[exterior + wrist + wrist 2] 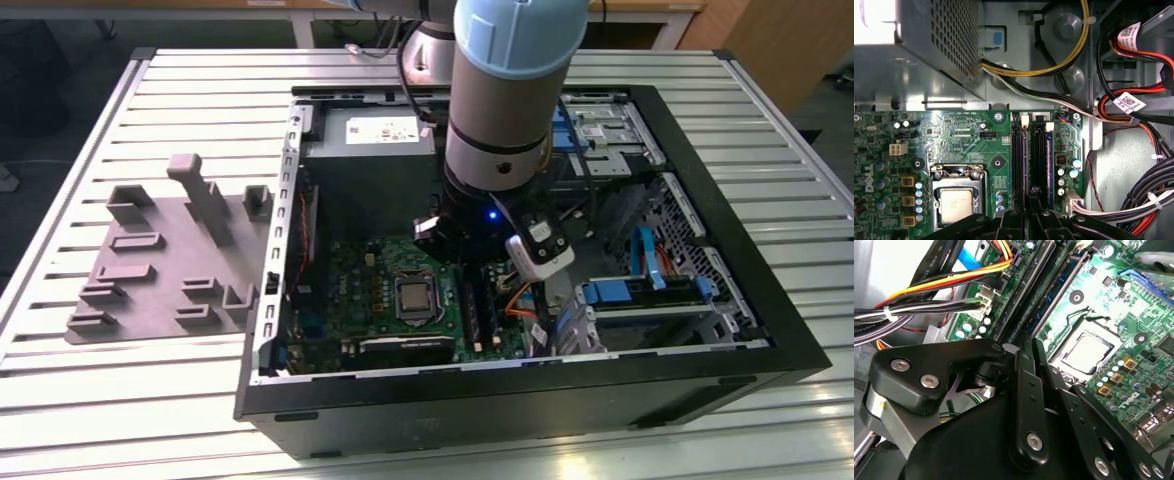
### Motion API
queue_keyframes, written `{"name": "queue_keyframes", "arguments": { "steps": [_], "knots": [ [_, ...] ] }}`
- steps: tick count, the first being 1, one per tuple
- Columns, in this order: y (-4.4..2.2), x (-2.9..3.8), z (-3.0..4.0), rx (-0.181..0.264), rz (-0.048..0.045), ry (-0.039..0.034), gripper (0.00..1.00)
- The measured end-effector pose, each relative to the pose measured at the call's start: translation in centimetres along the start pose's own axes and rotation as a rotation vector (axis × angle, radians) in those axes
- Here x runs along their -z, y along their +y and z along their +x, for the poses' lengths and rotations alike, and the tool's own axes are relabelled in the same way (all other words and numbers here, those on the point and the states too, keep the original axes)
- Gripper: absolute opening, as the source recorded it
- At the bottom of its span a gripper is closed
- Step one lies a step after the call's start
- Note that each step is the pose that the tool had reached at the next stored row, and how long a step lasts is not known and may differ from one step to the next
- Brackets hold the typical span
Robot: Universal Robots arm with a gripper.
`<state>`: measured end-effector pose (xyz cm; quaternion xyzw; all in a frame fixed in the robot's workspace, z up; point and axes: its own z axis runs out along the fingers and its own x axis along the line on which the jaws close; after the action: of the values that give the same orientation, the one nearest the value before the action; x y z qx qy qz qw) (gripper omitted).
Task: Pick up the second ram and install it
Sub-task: 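Insert the second ram into the second slot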
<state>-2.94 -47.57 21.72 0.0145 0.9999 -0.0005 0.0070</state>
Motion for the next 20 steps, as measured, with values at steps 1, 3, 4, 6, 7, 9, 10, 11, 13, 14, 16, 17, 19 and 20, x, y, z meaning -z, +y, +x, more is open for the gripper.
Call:
{"name": "queue_keyframes", "arguments": {
  "steps": [1, 3, 4, 6, 7, 9, 10, 11, 13, 14, 16, 17, 19, 20],
  "knots": [
    [0.00, 0.22, 0.00, 0.000, -0.0001, 0.0000, 0.19],
    [0.00, 0.78, -0.01, 0.000, -0.0002, -0.0001, 0.19],
    [0.00, 1.07, -0.02, 0.000, -0.0003, -0.0001, 0.19],
    [0.00, 1.65, -0.02, 0.000, 0.0000, 0.0000, 0.19],
    [0.00, 1.89, -0.03, 0.000, -0.0002, -0.0001, 0.19],
    [0.00, 2.37, -0.03, 0.000, -0.0001, -0.0003, 0.19],
    [0.00, 2.59, -0.04, 0.000, -0.0001, -0.0003, 0.19],
    [0.00, 2.78, -0.04, 0.000, -0.0001, -0.0003, 0.19],
    [0.00, 3.03, -0.04, 0.000, -0.0001, -0.0003, 0.19],
    [0.00, 3.10, -0.05, 0.000, -0.0001, -0.0003, 0.19],
    [0.00, 3.10, -0.05, 0.000, -0.0005, -0.0004, 0.19],
    [0.00, 3.11, -0.05, 0.000, -0.0005, -0.0004, 0.19],
    [0.00, 3.14, -0.05, 0.000, -0.0001, -0.0004, 0.19],
    [0.00, 3.14, -0.05, 0.000, -0.0002, -0.0003, 0.19]
  ]
}}
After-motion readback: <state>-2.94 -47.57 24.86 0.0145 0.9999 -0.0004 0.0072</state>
